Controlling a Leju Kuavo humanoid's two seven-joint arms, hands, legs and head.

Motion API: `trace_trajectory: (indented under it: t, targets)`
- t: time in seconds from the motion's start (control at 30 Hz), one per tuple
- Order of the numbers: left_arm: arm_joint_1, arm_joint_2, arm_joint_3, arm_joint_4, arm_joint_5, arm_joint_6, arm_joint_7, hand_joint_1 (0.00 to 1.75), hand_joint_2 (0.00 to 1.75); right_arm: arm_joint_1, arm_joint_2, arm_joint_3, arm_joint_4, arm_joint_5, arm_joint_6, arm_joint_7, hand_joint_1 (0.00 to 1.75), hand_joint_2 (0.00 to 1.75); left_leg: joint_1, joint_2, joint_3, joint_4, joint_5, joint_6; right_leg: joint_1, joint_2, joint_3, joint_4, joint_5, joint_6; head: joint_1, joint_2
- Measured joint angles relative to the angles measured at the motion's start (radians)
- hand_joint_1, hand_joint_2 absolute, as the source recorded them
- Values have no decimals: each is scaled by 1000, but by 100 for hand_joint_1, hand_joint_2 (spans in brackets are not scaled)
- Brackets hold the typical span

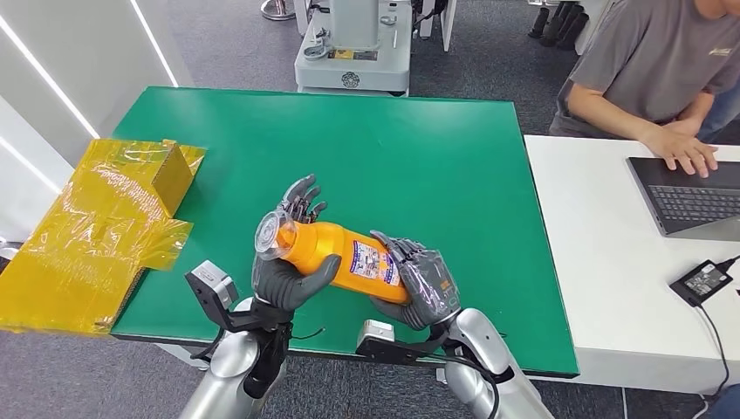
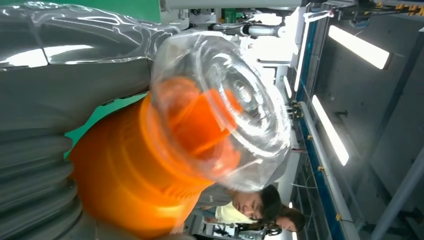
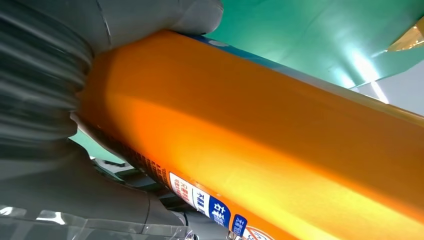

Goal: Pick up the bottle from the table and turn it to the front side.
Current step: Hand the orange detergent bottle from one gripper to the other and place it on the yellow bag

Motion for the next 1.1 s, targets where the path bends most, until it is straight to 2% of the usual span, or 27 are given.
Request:
trace_trajectory:
  t: [0.63, 0.67, 0.77, 0.8, 1.1]
  targets:
    - [12, -7, 0, -15, 0, 3, -11, 175, 175, -3, 10, 0, 17, 5, 1, -1, 174, 175, 0, 0, 0, 0, 0, 0, 0, 0, 0, 0, 0, 0, 0, 0]
    - [12, -8, 0, -15, 0, 4, -11, 175, 175, -3, 10, 0, 18, 6, -2, 2, 164, 175, 0, 0, 0, 0, 0, 0, 0, 0, 0, 0, 0, 0, 0, 0]
    - [12, -9, 0, -15, 0, 6, -12, 175, 175, -2, 13, 0, 18, 9, -17, 14, 36, 175, 0, 0, 0, 0, 0, 0, 0, 0, 0, 0, 0, 0, 0, 0]
    - [12, -9, 0, -15, 0, 7, -12, 175, 175, -2, 15, 0, 18, 8, -23, 20, 2, 175, 0, 0, 0, 0, 0, 0, 0, 0, 0, 0, 0, 0, 0, 0]
    - [11, -10, 0, -17, -9, 20, -12, 175, 175, 22, 32, 0, -11, -54, -69, 42, 0, 175, 0, 0, 0, 0, 0, 0, 0, 0, 0, 0, 0, 0, 0, 0]
